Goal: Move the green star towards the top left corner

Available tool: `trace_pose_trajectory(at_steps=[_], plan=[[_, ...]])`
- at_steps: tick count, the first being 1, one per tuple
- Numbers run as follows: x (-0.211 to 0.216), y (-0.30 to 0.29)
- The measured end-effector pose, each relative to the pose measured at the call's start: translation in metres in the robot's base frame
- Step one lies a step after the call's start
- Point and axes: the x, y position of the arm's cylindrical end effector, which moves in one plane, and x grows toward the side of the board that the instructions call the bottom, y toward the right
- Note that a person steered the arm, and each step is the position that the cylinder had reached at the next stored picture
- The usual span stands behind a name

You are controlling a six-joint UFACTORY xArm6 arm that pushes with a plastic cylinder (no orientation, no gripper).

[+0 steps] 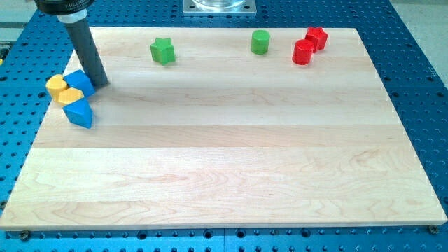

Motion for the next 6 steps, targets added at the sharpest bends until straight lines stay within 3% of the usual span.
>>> trace_pose_trajectory(at_steps=[3,5,6], plan=[[-0.033,0.154],[-0.071,0.094],[-0.086,0.144]])
